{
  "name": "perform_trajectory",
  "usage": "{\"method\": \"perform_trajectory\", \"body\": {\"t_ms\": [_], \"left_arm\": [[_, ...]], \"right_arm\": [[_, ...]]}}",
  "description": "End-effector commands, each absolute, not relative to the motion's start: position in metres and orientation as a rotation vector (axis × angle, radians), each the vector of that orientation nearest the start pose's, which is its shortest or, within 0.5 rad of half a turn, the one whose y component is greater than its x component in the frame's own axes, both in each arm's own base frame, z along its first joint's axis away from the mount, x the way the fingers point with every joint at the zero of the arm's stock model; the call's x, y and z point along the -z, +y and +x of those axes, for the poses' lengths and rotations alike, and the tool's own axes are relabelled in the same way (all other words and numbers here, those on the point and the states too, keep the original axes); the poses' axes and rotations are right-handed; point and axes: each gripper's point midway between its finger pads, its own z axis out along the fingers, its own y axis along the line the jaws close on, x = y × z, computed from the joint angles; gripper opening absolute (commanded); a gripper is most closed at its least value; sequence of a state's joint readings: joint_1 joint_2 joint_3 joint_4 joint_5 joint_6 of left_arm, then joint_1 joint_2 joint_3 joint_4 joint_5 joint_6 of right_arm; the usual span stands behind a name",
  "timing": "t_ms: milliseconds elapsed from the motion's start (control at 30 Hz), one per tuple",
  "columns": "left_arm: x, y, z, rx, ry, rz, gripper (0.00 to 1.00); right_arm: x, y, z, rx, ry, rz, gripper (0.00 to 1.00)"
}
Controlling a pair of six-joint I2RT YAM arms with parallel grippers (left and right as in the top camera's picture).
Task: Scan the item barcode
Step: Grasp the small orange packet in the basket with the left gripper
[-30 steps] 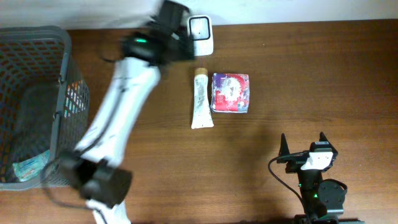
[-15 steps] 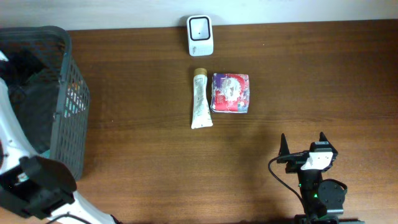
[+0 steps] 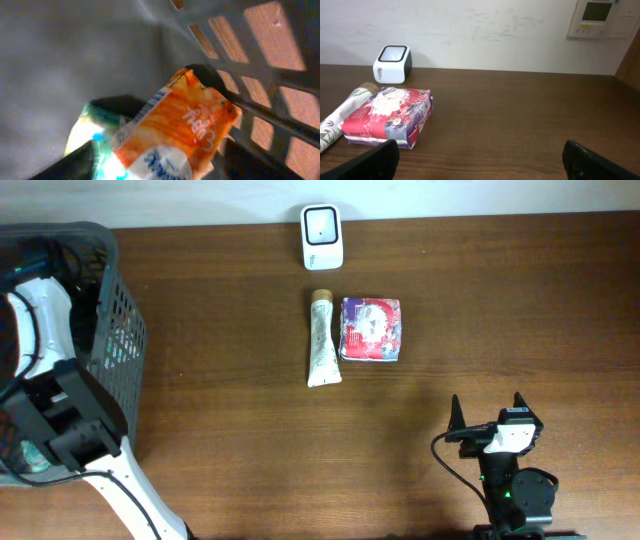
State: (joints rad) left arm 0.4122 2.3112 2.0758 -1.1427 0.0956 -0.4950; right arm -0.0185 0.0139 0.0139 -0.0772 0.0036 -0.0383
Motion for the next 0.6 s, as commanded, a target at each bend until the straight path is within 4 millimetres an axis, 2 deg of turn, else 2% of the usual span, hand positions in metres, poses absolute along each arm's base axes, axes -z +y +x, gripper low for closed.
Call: {"method": "perform_trajectory", "body": {"t_ms": [0, 67, 167, 233, 267, 333, 400, 433, 500, 567], "left_arm": [[-0.048, 0.179, 0.461, 0.174, 2.698, -1.304, 0.45], [-0.048, 0.179, 0.461, 0.173, 2.697, -1.304, 0.23], [-0.048, 0.182, 0.457, 0.172, 2.702, -1.318, 0.0], [-0.05, 0.188, 0.453, 0.167, 2.722, -1.277, 0.0], [-0.058, 0.195, 0.447, 0.165, 2.712, -1.304, 0.0], [-0.106, 0.224, 0.439, 0.176, 2.605, -1.354, 0.0], [-0.189, 0.253, 0.424, 0.242, 2.402, -1.355, 0.0], [-0.22, 0.259, 0.416, 0.261, 2.329, -1.338, 0.0], [-0.276, 0.261, 0.4, 0.264, 2.207, -1.282, 0.0], [-0.32, 0.241, 0.394, 0.335, 2.14, -1.187, 0.0]], "right_arm": [[-0.155, -0.005, 0.246, 0.052, 1.654, -0.019, 0.99], [-0.155, -0.005, 0.246, 0.052, 1.654, -0.019, 0.99], [-0.155, -0.005, 0.246, 0.052, 1.654, -0.019, 0.99], [-0.155, -0.005, 0.246, 0.052, 1.654, -0.019, 0.99], [-0.155, -0.005, 0.246, 0.052, 1.654, -0.019, 0.99], [-0.155, -0.005, 0.246, 0.052, 1.654, -0.019, 0.99], [-0.155, -0.005, 0.246, 0.052, 1.654, -0.019, 0.99], [-0.155, -0.005, 0.246, 0.052, 1.654, -0.019, 0.99], [-0.155, -0.005, 0.246, 0.052, 1.654, -0.019, 0.99], [-0.155, -0.005, 0.246, 0.052, 1.654, -0.019, 0.99]]}}
